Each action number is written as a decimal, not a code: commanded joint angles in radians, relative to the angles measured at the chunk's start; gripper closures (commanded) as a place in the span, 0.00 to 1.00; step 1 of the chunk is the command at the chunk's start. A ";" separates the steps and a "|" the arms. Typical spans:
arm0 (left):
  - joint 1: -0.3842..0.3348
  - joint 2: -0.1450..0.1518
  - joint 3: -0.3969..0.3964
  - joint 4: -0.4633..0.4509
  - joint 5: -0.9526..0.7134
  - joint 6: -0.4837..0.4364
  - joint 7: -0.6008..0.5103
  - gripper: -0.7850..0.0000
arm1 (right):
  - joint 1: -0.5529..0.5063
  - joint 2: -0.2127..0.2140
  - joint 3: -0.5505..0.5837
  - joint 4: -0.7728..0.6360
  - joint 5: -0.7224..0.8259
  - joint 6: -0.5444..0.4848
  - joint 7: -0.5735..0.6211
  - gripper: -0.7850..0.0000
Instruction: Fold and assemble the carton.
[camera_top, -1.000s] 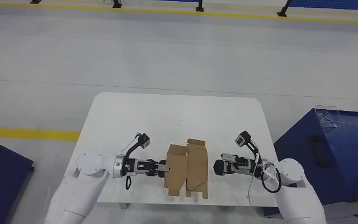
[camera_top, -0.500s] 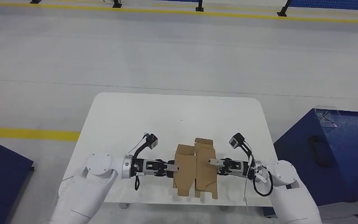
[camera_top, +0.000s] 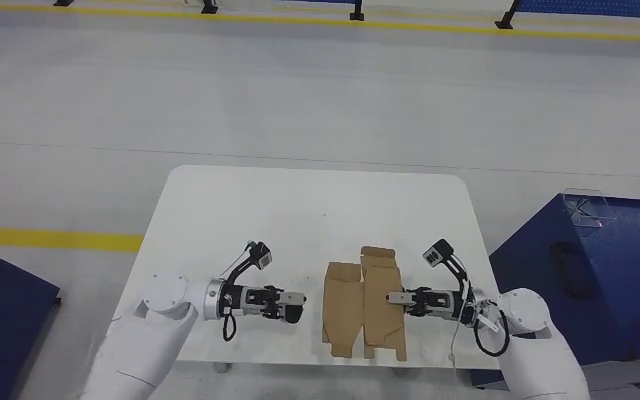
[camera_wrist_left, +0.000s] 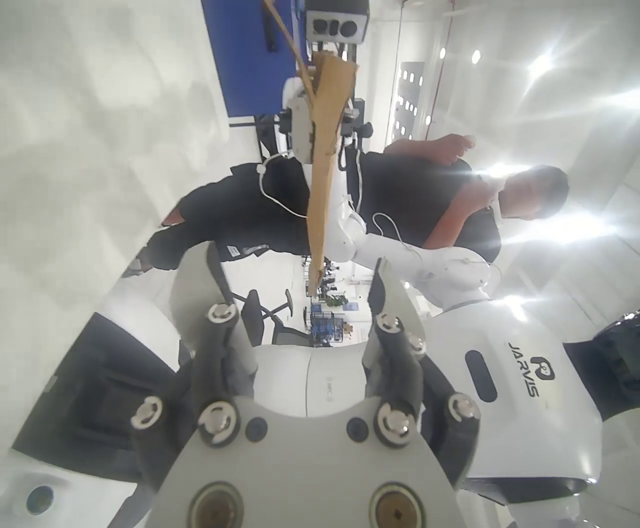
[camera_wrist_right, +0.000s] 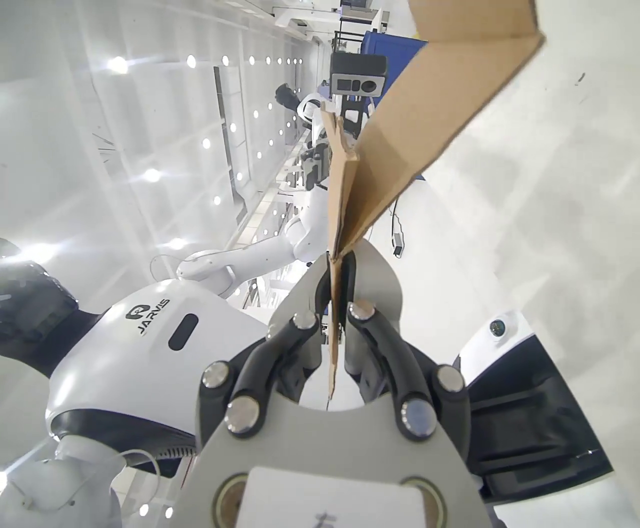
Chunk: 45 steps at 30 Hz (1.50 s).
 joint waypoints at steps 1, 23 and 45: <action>0.017 0.010 -0.035 0.001 0.020 -0.013 0.024 0.00 | -0.003 0.003 0.008 0.005 0.004 0.008 -0.004 1.00; 0.073 0.046 -0.156 -0.019 0.082 -0.026 0.100 0.00 | -0.016 0.015 0.128 -0.161 0.077 -0.096 -0.090 1.00; 0.073 0.046 -0.156 -0.019 0.082 -0.026 0.100 0.00 | -0.036 0.010 0.095 -0.568 0.078 -0.222 -0.300 1.00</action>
